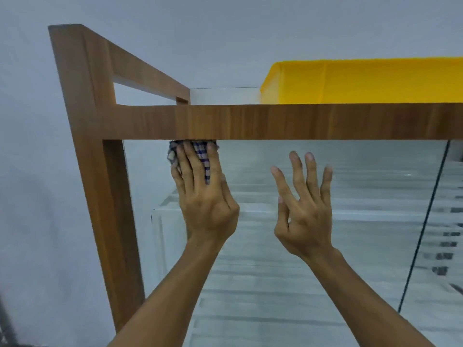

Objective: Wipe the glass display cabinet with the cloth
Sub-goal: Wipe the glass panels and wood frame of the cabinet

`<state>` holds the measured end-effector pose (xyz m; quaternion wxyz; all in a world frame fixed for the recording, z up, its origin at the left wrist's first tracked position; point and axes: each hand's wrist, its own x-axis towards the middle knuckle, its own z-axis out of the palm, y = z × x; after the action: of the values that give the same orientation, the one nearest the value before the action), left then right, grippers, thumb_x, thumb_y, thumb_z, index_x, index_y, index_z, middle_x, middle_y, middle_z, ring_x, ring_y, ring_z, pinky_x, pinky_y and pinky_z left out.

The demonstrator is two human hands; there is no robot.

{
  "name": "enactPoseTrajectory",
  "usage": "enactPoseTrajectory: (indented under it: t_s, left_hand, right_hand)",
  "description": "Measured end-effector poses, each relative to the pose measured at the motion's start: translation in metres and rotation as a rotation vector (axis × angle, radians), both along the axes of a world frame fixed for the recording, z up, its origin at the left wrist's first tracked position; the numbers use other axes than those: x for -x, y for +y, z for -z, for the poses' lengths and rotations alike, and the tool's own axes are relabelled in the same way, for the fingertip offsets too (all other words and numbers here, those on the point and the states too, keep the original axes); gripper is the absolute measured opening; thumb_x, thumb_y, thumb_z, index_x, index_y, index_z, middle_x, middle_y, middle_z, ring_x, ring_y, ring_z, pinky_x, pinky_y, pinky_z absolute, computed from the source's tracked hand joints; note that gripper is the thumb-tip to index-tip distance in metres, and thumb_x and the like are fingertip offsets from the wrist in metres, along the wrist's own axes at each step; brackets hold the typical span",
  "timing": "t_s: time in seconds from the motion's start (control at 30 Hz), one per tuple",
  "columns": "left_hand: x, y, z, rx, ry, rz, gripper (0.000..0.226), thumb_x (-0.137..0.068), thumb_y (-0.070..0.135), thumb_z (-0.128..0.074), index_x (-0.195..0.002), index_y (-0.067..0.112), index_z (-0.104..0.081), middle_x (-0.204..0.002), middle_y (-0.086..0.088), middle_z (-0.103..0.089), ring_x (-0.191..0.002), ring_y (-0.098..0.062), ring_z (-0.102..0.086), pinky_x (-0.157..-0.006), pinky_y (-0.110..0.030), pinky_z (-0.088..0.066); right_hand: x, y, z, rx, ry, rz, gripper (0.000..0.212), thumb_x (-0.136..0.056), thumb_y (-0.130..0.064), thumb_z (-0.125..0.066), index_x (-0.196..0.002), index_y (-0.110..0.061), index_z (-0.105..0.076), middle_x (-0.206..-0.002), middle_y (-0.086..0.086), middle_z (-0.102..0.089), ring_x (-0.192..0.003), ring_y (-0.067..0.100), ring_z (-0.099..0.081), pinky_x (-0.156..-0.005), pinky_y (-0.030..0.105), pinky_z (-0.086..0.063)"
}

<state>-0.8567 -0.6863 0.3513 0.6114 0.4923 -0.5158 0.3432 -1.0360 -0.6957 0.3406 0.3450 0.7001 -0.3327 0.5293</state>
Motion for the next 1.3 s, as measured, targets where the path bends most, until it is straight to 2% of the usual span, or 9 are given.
enactPoseTrajectory:
  t_s: [0.17,0.3,0.43,0.57,0.67,0.73,0.83,0.97,1.3]
  left_hand:
    - [0.083,-0.003,-0.003,-0.066,-0.292,0.078,0.053,-0.108,0.023,-0.030,-0.160,0.011,-0.030,-0.166,-0.023,-0.023,-0.157,-0.038,-0.018,-0.126,-0.058,-0.017]
    - [0.121,-0.004,-0.002,-0.064,-0.201,0.035,0.053,-0.109,0.024,-0.032,-0.161,0.011,-0.029,-0.167,-0.021,-0.020,-0.158,-0.037,-0.015,-0.129,-0.054,-0.009]
    - [0.150,-0.007,0.005,-0.072,-0.399,0.078,0.054,-0.108,0.022,-0.029,-0.161,0.014,-0.026,-0.168,-0.019,-0.019,-0.158,-0.031,-0.013,-0.129,-0.051,-0.008]
    - [0.168,-0.007,0.000,-0.053,-0.151,0.033,0.053,-0.107,0.019,-0.034,-0.159,0.011,-0.034,-0.166,-0.022,-0.024,-0.156,-0.038,-0.019,-0.127,-0.057,-0.016]
    - [0.216,-0.004,-0.012,-0.059,-0.258,0.094,0.057,-0.111,0.032,-0.012,-0.157,0.009,-0.038,-0.164,-0.024,-0.029,-0.155,-0.039,-0.022,-0.124,-0.060,-0.023]
    - [0.240,-0.006,-0.016,-0.062,-0.308,0.105,0.064,-0.111,0.037,-0.005,-0.156,0.010,-0.040,-0.163,-0.024,-0.031,-0.154,-0.038,-0.021,-0.123,-0.061,-0.026]
    - [0.257,-0.009,-0.014,-0.054,-0.234,0.076,0.066,-0.110,0.039,-0.005,-0.156,0.008,-0.041,-0.162,-0.024,-0.031,-0.154,-0.041,-0.024,-0.124,-0.060,-0.023]
    - [0.261,-0.011,-0.013,-0.045,-0.241,0.055,0.065,-0.110,0.039,-0.006,-0.156,0.009,-0.041,-0.162,-0.024,-0.032,-0.154,-0.040,-0.025,-0.124,-0.059,-0.023]
    - [0.249,-0.009,-0.013,-0.026,-0.290,0.107,0.063,-0.112,0.040,-0.008,-0.154,0.010,-0.044,-0.162,-0.024,-0.033,-0.153,-0.041,-0.027,-0.124,-0.059,-0.025]
  right_hand:
    - [0.063,-0.008,-0.012,-0.007,-0.038,0.139,0.053,-0.105,-0.020,-0.040,-0.157,-0.017,-0.035,-0.166,0.023,-0.021,-0.157,0.037,-0.011,-0.124,0.066,-0.006]
    - [0.095,-0.016,-0.019,-0.010,0.027,0.210,0.056,-0.109,-0.039,-0.030,-0.160,-0.018,-0.024,-0.167,0.018,-0.018,-0.157,0.035,-0.011,-0.125,0.063,-0.004]
    - [0.101,-0.015,-0.019,-0.015,-0.014,0.176,0.052,-0.111,-0.034,-0.024,-0.159,-0.014,-0.031,-0.166,0.020,-0.022,-0.156,0.035,-0.013,-0.125,0.063,-0.007]
    - [0.134,-0.012,-0.020,0.020,-0.074,0.135,0.051,-0.105,-0.017,-0.046,-0.155,-0.009,-0.040,-0.162,0.027,-0.027,-0.154,0.040,-0.018,-0.122,0.066,-0.016]
    - [0.168,-0.011,-0.017,0.064,-0.077,0.159,0.052,-0.100,-0.009,-0.051,-0.151,-0.007,-0.046,-0.160,0.027,-0.031,-0.153,0.041,-0.021,-0.122,0.067,-0.017]
    - [0.190,-0.013,-0.015,0.071,-0.077,0.176,0.050,-0.101,-0.013,-0.052,-0.151,-0.010,-0.047,-0.161,0.025,-0.031,-0.154,0.042,-0.020,-0.123,0.067,-0.012]
    - [0.205,-0.013,-0.013,0.067,-0.058,0.140,0.049,-0.102,-0.018,-0.052,-0.150,-0.009,-0.048,-0.162,0.022,-0.031,-0.154,0.041,-0.020,-0.124,0.065,-0.011]
    - [0.205,-0.014,-0.013,0.061,-0.045,0.108,0.048,-0.103,-0.021,-0.048,-0.149,-0.007,-0.049,-0.161,0.021,-0.032,-0.154,0.039,-0.022,-0.125,0.062,-0.010]
    - [0.196,-0.012,-0.011,0.056,-0.097,0.101,0.053,-0.096,-0.012,-0.055,-0.148,-0.004,-0.049,-0.161,0.024,-0.030,-0.154,0.040,-0.020,-0.125,0.062,-0.009]
